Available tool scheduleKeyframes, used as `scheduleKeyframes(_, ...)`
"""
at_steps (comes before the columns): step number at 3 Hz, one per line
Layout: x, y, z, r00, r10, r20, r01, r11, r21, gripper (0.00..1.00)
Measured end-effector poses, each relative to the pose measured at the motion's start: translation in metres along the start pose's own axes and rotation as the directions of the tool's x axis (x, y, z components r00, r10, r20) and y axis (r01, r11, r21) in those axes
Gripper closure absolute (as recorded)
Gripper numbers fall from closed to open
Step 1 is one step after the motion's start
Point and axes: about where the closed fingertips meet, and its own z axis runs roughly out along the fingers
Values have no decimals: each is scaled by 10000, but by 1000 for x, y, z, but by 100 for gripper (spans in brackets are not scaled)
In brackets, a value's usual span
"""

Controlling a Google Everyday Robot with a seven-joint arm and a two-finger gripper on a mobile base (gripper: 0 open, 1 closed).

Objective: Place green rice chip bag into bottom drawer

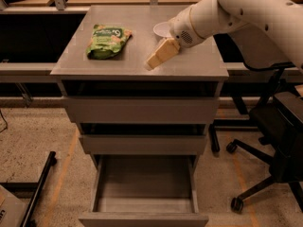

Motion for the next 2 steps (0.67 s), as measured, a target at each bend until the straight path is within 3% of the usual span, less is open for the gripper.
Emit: scheduleKeyframes(2, -27, -17, 62, 9881, 622, 1405, -580, 9977, -343, 0)
